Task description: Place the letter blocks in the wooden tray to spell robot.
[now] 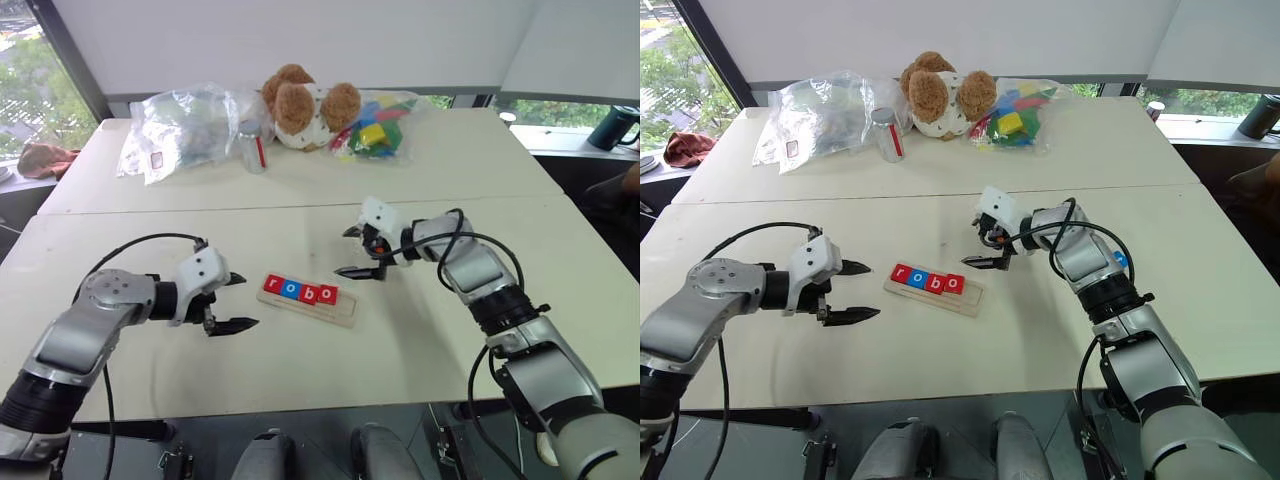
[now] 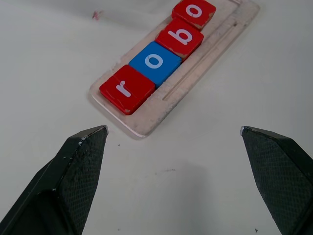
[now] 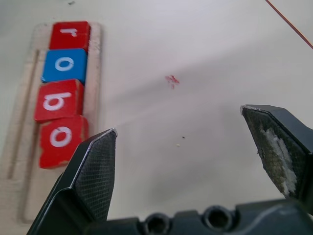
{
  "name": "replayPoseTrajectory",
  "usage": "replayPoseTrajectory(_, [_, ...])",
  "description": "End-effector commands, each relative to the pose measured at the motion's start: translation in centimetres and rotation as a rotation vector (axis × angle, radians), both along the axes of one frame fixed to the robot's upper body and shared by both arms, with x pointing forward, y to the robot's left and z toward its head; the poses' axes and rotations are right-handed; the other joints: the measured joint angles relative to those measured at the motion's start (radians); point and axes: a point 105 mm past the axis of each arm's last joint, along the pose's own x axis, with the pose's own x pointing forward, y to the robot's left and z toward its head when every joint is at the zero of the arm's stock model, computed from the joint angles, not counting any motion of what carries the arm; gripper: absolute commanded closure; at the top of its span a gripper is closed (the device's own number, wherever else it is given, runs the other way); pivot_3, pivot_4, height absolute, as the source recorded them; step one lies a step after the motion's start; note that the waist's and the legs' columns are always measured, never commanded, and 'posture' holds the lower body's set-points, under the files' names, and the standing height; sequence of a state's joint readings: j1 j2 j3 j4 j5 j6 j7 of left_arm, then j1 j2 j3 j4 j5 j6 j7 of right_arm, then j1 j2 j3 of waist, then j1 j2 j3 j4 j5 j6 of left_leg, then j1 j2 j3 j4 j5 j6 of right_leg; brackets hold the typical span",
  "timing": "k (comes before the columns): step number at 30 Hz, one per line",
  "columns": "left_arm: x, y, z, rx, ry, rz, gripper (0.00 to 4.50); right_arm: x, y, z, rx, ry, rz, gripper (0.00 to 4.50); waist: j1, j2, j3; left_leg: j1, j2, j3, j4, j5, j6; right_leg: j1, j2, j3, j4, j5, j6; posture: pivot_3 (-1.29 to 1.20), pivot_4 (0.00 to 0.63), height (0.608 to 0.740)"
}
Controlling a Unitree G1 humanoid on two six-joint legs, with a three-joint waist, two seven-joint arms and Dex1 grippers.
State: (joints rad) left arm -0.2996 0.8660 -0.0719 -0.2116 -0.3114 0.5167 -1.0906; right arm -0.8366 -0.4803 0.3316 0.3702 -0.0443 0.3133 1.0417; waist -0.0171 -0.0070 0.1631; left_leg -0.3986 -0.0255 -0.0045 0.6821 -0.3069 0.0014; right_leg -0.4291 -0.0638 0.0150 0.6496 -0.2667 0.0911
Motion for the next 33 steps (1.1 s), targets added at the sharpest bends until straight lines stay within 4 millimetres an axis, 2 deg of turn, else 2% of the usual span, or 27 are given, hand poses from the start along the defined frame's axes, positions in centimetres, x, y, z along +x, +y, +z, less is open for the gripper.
replayPoseTrajectory(1, [0.0, -0.3, 0.6, 0.008, -0.027, -0.026, 0.00, -0.1, 0.3, 0.4, 0.010, -0.028, 0.024, 0.09, 0.000, 0.000, 0.000, 0.000, 0.000, 0.000, 0.000, 0.000, 0.000, 0.000, 0.000, 0.000, 0.000, 0.000, 0.000, 0.00, 0.150, 0.740])
replayPoseTrajectory(12, [-0.1, -0.4, 0.5, 0.008, -0.026, -0.023, 0.00, -1.3, 1.2, -1.0, 0.008, 0.027, 0.083, 0.09, 0.000, 0.000, 0.000, 0.000, 0.000, 0.000, 0.000, -0.001, 0.002, 0.000, 0.000, 0.000, 0.000, 0.000, 0.000, 0.00, 0.150, 0.740])
replayPoseTrajectory(24, [-0.2, -0.5, 0.3, 0.005, -0.019, -0.022, 0.00, -2.0, 1.8, -0.6, 0.029, 0.027, 0.101, 0.09, 0.001, 0.000, 0.000, 0.000, 0.000, 0.000, 0.000, -0.001, 0.002, 0.000, 0.000, 0.000, 0.000, 0.000, 0.000, 0.00, 0.150, 0.740])
replayPoseTrajectory(27, [-0.3, -0.6, 0.2, 0.004, -0.010, -0.028, 0.00, -1.0, 0.9, -0.1, 0.023, -0.021, 0.040, 0.09, 0.001, 0.000, 0.000, 0.000, 0.000, 0.000, 0.000, -0.001, 0.002, 0.000, 0.000, 0.000, 0.000, 0.000, 0.000, 0.00, 0.150, 0.740])
replayPoseTrajectory(30, [-1.1, -1.1, -0.4, -0.003, 0.025, -0.064, 0.00, 0.6, -2.0, 2.5, 0.079, -0.104, -0.151, 0.09, 0.003, 0.000, 0.000, 0.000, 0.000, 0.000, 0.000, 0.000, 0.000, 0.000, 0.000, 0.000, 0.000, 0.000, 0.000, 0.00, 0.150, 0.740])
replayPoseTrajectory(33, [-1.6, -1.5, -0.6, -0.020, 0.051, -0.084, 0.00, 1.0, -5.5, 4.1, 0.146, -0.154, -0.384, 0.09, 0.007, 0.000, 0.000, -0.001, 0.000, -0.001, 0.000, 0.000, -0.001, 0.000, 0.000, 0.000, 0.000, 0.000, 0.000, 0.00, 0.150, 0.740])
